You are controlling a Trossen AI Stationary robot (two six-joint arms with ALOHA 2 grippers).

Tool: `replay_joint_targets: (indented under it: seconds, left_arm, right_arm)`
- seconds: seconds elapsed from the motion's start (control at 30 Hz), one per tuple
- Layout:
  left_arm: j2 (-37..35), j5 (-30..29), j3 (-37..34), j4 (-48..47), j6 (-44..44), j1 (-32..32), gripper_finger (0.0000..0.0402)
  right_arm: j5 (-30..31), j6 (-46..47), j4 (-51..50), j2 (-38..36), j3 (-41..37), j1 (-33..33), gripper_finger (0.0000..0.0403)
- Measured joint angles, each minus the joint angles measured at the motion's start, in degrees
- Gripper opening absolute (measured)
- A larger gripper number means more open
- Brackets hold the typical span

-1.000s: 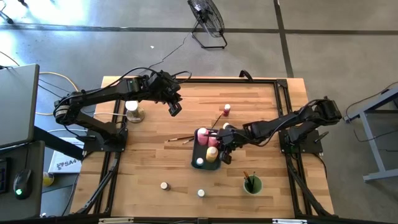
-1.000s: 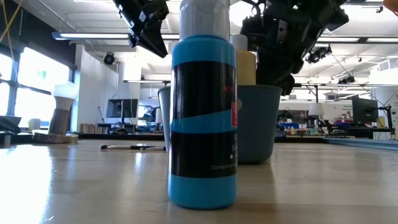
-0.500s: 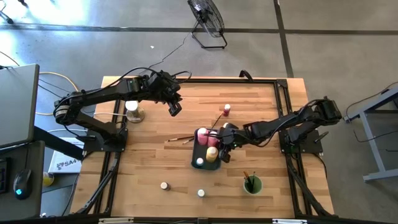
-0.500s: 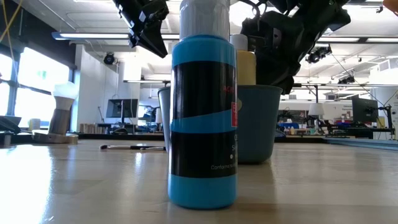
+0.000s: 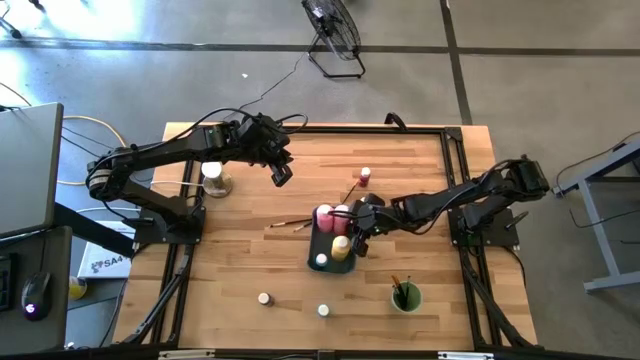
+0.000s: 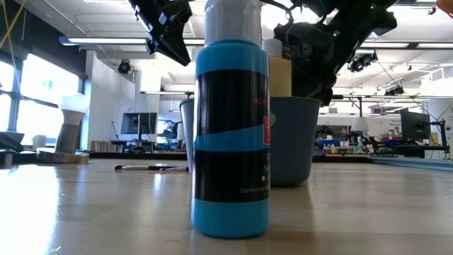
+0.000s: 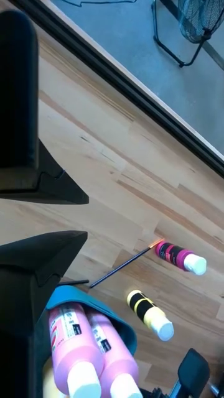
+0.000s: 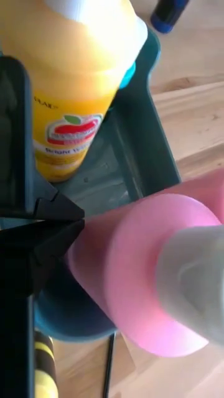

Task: Pick & Place Paint Supplies
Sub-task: Adjust the large paint bottles in the blue bin

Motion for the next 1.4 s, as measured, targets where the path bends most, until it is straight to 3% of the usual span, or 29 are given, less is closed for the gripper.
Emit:
replay_joint_targets:
  seconds: [0.57,0.77,1.1,1.4]
  left_arm:
    - [0.0,0.0,0.0,0.0,-0.1,0.0,0.0076]
    - [0.0,0.0,0.0,-0.1,-0.1,0.0,0.0076]
    - [0.0,0.0,0.0,-0.1,-0.1,0.0,0.0076]
    - [0.0,0.0,0.0,0.0,-0.1,0.0,0.0076]
  right_arm:
    - [-0.8,-0.2,-2.1,-2.2,0.0,-0.3,0.0002]
    - [-1.9,-0.4,-9.1,-6.2,0.0,-1.6,0.0002]
    - [-18.0,2.4,-11.4,-10.1,0.0,-2.4,0.0002]
    - [-22.1,4.5,-11.0,-9.5,0.0,1.1,0.0002]
